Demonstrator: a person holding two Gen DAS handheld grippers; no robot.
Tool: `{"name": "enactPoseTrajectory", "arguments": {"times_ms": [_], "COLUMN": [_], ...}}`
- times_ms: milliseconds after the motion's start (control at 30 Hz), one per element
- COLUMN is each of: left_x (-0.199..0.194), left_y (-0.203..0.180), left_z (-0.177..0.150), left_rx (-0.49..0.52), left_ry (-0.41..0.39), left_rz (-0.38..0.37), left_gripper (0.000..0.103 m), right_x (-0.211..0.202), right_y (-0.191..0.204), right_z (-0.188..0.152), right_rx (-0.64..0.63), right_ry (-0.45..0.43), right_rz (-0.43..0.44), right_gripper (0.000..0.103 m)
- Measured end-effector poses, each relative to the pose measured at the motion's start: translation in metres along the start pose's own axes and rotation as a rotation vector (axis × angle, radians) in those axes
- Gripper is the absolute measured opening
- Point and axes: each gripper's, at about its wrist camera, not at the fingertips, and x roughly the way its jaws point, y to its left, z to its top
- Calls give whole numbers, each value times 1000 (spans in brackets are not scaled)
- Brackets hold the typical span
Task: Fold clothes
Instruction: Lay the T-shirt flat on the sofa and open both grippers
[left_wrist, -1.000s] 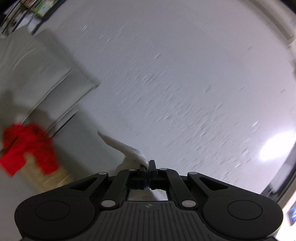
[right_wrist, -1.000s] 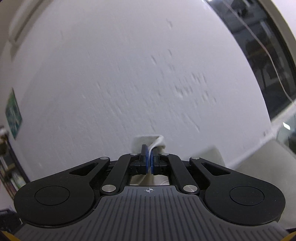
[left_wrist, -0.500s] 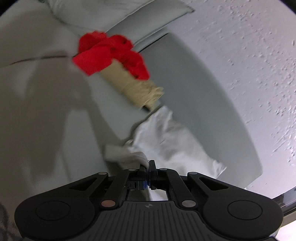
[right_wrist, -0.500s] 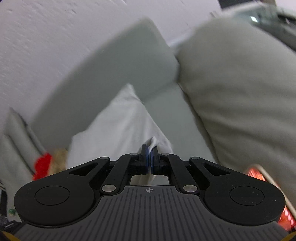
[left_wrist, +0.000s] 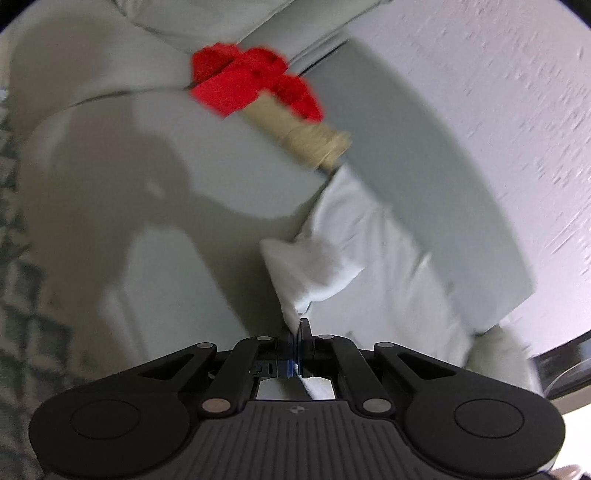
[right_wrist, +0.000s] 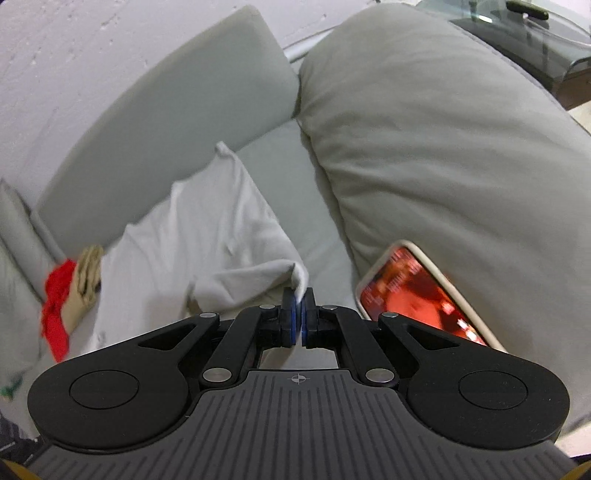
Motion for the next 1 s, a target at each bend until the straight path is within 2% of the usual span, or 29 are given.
{"name": "enactPoseTrajectory", "arguments": {"times_ms": [100, 200, 300, 367, 433, 500, 567, 633, 767, 867, 933, 1000], "left_x": [11, 16, 17, 4, -14, -33, -48, -53, -37, -18, -6, 5], "left_y": [14, 21, 19, 12, 1, -15, -30, -43, -61, -65, -63, -66], "left_z": [-17, -21, -19, -24, -31, -43, -59, -74, -112, -143, -155, -159], "left_rx": [-23, -25, -3, 41, 106, 209, 298, 369, 500, 605, 613, 625], "left_ry": [39, 35, 68, 72, 51, -4, -39, -36, 32, 96, 110, 103], "left_rz": [57, 79, 147, 185, 210, 201, 149, 94, 67, 78, 89, 107], "left_gripper": [0, 0, 7, 27, 31, 32, 33, 35, 39, 40, 41, 41], "right_x": [11, 21, 29, 29, 22, -1, -22, -41, -52, -46, -39, -32], "right_y": [-7, -15, -17, -17, -18, -20, -22, -22, -6, 15, 27, 35], "right_z": [-16, -33, -44, -49, -53, -58, -68, -84, -128, -165, -181, -189], "right_rx": [-21, -41, -91, -130, -149, -165, -182, -189, -317, -516, -618, -663], "right_ry": [47, 89, 135, 156, 149, 114, 75, 35, 20, 0, -11, -21], "right_rz": [-50, -110, -134, -136, -132, -91, -55, -3, 110, 139, 141, 147], "right_gripper": [2, 2, 3, 14, 37, 43, 44, 44, 43, 42, 47, 54]}}
